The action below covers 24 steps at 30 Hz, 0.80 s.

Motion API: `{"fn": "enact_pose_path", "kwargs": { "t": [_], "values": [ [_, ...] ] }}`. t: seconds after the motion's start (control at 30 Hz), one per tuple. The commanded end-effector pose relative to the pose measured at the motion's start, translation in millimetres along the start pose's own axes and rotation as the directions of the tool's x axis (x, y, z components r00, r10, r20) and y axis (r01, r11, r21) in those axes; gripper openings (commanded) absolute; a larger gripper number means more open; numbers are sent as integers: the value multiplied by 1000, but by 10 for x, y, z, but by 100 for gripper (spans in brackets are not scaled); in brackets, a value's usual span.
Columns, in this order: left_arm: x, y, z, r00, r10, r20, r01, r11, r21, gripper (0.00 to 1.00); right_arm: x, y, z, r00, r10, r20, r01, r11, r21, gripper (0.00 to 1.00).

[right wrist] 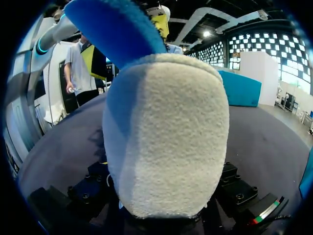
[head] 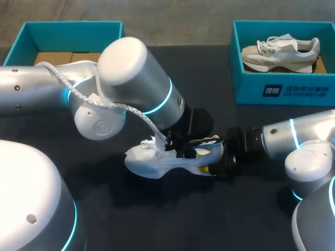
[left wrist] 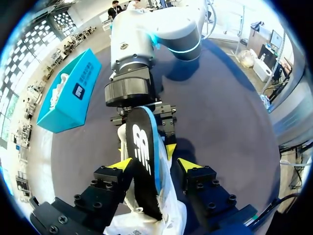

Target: Take the shoe out of the shoebox, open the shoe tongue, remove and reinsert the insole, then place the shoe into the shoebox

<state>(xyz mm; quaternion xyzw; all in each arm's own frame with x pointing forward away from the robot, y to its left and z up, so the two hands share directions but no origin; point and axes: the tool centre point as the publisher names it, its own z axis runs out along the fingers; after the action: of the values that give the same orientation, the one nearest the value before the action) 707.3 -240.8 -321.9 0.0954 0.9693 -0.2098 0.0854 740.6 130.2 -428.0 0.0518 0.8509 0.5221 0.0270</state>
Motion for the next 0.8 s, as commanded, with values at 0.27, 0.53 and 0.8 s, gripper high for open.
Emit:
{"fn": "enact_pose_path", "kwargs": {
  "t": [0.27, 0.53, 0.8],
  "values": [
    [-102, 59, 69, 998, -44, 51, 43, 999, 5, 50, -6, -2, 7, 1000, 1, 0, -1, 1000, 4, 0],
    [-113, 92, 121, 997, -57, 60, 56, 998, 31, 49, -6, -2, 7, 1000, 1, 0, -1, 1000, 4, 0],
    [-119, 117, 159, 996, -69, 58, 67, 997, 44, 38, -6, -2, 7, 1000, 1, 0, -1, 1000, 4, 0]
  ]
}}
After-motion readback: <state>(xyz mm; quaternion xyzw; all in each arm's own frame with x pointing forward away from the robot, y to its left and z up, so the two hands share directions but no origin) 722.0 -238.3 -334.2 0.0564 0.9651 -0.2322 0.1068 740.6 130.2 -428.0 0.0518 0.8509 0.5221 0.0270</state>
